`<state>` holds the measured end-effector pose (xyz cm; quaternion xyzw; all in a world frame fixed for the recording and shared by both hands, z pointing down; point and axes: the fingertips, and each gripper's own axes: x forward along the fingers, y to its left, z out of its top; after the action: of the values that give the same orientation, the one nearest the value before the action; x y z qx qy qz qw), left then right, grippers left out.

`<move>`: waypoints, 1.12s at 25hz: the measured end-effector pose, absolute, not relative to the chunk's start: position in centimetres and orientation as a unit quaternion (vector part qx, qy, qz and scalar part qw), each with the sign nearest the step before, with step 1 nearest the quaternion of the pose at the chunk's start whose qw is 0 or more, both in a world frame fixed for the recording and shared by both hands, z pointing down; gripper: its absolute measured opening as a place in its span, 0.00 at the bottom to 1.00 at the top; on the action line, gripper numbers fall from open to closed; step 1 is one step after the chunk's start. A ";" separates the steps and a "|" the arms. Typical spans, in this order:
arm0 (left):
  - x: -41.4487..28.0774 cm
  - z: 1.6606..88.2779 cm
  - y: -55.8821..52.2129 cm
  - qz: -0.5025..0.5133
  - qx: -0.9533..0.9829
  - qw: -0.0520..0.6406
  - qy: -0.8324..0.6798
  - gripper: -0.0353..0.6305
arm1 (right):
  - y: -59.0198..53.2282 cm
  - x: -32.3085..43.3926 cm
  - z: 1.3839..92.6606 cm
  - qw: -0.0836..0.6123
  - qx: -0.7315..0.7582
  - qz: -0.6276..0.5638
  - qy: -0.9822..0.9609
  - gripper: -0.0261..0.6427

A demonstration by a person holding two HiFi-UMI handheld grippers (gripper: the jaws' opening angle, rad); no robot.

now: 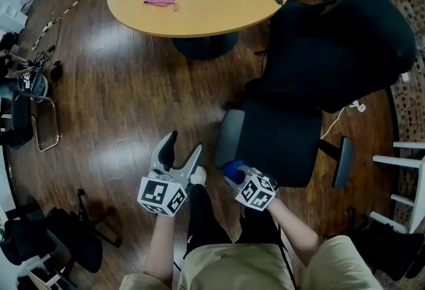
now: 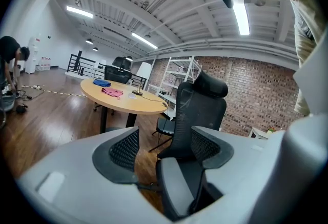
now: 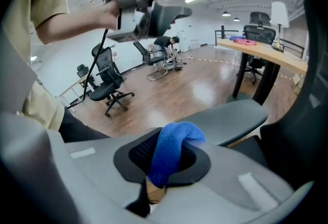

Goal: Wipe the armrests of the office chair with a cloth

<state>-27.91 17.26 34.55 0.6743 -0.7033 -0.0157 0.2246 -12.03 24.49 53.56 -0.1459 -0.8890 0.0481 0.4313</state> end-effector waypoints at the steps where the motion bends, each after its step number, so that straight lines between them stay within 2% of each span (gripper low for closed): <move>1: -28.1 34.5 17.5 -0.017 0.673 0.224 -0.704 0.49 | 22.9 -12.5 52.7 0.421 -0.128 0.050 -0.897 0.07; 6: -29.3 34.8 19.0 -0.026 0.668 0.217 -0.711 0.49 | 9.4 -16.5 48.9 0.381 0.006 0.028 -0.924 0.07; 12: -31.5 35.4 20.9 -0.035 0.654 0.222 -0.722 0.49 | 2.5 -23.8 53.6 0.474 -0.029 -0.045 -0.879 0.07; 15: -32.3 35.6 21.8 -0.042 0.649 0.222 -0.726 0.49 | 3.9 -25.1 56.9 0.536 -0.087 -0.061 -0.838 0.07; 18: -32.7 35.7 22.5 -0.045 0.647 0.223 -0.728 0.50 | 7.5 -25.2 58.2 0.565 -0.150 -0.062 -0.809 0.07; 24: -33.6 35.8 23.5 -0.050 0.637 0.224 -0.736 0.49 | 19.3 -22.0 58.3 0.567 -0.306 -0.054 -0.763 0.07; 28: -33.7 35.8 23.5 -0.048 0.635 0.222 -0.738 0.49 | 25.4 -19.4 57.7 0.551 -0.358 -0.062 -0.752 0.07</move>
<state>-33.67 23.52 35.80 0.6348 -0.7385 -0.0484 0.2220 -19.45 25.37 57.72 -0.3579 -0.7517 -0.0618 0.5506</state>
